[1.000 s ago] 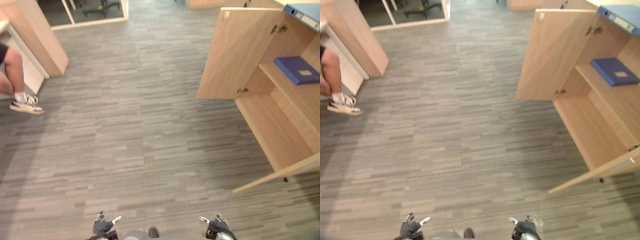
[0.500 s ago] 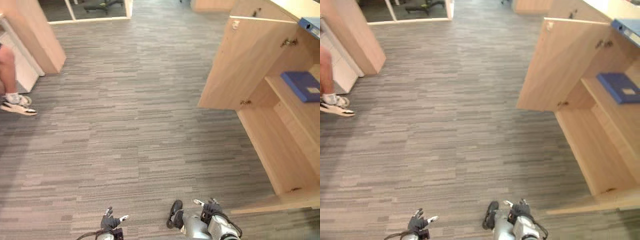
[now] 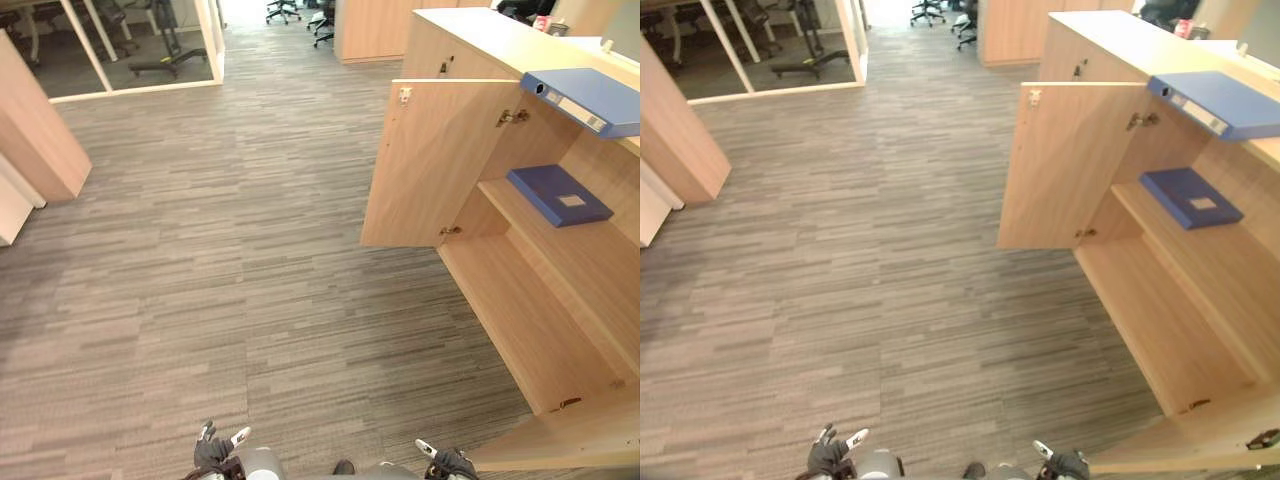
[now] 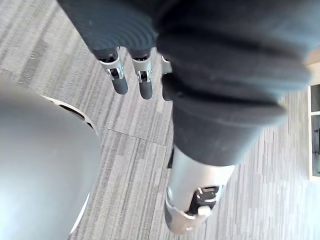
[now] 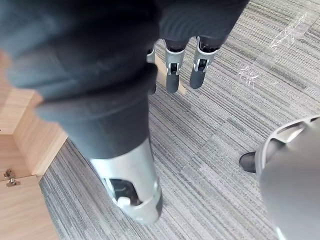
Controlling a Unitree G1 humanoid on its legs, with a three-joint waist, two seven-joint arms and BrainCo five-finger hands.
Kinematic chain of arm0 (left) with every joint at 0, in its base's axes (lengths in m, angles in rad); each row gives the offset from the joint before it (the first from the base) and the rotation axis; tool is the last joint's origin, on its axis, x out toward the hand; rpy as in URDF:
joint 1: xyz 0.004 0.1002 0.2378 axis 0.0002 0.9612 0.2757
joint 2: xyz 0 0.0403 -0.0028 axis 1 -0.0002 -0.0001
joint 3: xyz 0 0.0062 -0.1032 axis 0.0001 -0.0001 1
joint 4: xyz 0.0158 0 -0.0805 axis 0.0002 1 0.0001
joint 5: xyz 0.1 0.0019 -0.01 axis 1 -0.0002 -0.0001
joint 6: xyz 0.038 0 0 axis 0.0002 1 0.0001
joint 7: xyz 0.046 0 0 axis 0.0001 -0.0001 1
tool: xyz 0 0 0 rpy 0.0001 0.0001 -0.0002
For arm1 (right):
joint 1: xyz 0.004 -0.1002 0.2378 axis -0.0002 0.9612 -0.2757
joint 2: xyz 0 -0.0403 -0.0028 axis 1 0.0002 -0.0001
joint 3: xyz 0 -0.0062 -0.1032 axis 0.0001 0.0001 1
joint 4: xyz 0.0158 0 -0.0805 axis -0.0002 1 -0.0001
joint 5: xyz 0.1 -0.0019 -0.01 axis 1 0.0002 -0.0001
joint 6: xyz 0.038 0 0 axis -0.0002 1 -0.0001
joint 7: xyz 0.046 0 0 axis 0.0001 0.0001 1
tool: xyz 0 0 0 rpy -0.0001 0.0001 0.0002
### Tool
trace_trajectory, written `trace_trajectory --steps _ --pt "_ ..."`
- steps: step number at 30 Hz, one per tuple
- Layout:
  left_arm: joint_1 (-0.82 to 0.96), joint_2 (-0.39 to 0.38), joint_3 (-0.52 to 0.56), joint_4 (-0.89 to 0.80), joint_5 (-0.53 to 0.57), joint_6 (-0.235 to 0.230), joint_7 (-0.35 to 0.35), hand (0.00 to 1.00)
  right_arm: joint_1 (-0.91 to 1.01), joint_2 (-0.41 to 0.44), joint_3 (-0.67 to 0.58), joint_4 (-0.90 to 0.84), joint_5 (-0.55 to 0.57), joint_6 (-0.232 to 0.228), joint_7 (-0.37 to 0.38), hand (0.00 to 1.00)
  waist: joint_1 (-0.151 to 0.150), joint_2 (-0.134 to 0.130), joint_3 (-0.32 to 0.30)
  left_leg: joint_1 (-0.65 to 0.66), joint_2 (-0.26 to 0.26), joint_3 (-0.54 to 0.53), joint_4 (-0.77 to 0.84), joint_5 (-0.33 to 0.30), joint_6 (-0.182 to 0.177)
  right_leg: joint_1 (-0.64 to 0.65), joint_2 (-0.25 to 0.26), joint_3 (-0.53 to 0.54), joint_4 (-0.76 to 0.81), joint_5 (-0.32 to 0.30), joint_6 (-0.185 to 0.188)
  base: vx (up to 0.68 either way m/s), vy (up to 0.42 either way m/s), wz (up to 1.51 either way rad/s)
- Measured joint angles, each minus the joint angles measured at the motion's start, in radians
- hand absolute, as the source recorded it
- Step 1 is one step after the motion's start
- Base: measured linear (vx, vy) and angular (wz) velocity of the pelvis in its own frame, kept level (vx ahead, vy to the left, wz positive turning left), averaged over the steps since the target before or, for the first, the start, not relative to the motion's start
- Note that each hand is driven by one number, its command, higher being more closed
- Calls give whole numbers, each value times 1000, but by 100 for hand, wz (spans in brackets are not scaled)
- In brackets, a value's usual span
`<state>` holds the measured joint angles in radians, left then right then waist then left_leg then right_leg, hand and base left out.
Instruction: Walk over to the cabinet, pick up the folder, carry it to the office cabinet, place the folder inside the office cabinet, then close the office cabinet door
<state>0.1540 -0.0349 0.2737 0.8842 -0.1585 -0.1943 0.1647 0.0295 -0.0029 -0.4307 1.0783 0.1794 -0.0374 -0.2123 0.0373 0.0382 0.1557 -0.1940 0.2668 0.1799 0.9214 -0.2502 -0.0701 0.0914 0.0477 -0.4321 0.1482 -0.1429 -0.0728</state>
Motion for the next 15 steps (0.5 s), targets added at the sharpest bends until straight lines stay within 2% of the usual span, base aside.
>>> trace_trajectory --steps 2,4,5,7,9,10,12,13,15 --pt "-1 -4 7 -4 -14 -7 5 0 -23 3 3 6 0 0 -3 0 13 -4 1 -28 -47 -91 -261 -11 5 41 -10 64 -27 -4 15 269 108 -78" --pt "-1 -13 25 -4 -33 -9 9 0 -38 3 36 6 -2 -2 -7 0 15 -7 1 -33 -78 -188 -455 6 -12 50 -25 106 -28 -14 36 232 155 -71" --pt "-1 -21 46 -1 -50 -10 18 0 -42 5 64 6 -3 -4 -8 0 19 -8 0 -31 -96 -261 -564 18 -20 54 -38 140 -22 -27 57 321 274 -87" --pt "-3 -22 64 10 -67 -10 28 0 -35 11 79 6 -4 -4 -8 0 24 -8 -5 -28 -119 -333 -639 59 -29 68 -63 187 -10 -48 93 309 293 -79" --pt "1 -29 89 31 -78 -10 40 0 -19 14 78 5 -4 -4 -8 0 32 -9 -35 -7 -148 -333 -648 250 -66 72 -100 252 -2 -67 142 470 462 -85" --pt "-7 -15 109 42 -77 -9 46 0 -8 38 77 4 -4 -4 -7 0 31 -56 -56 5 -185 -280 -654 243 -49 64 -158 278 -1 -64 172 479 471 -71" --pt "-12 13 105 61 -72 -10 47 0 -4 68 64 6 -4 -4 -6 0 32 -96 -78 24 -221 -213 -666 223 -15 46 -215 314 -3 -44 204 381 382 -81" --pt "-20 24 101 86 -65 -7 47 0 2 76 60 6 -6 -3 -1 0 32 -104 -87 63 -247 -165 -687 208 10 41 -253 339 0 -26 223 281 317 -79" --pt "-23 28 91 98 -42 -6 47 0 7 74 58 4 -8 -3 6 0 33 -100 -95 102 -271 -124 -711 198 32 26 -283 367 33 -21 224 187 281 -74"
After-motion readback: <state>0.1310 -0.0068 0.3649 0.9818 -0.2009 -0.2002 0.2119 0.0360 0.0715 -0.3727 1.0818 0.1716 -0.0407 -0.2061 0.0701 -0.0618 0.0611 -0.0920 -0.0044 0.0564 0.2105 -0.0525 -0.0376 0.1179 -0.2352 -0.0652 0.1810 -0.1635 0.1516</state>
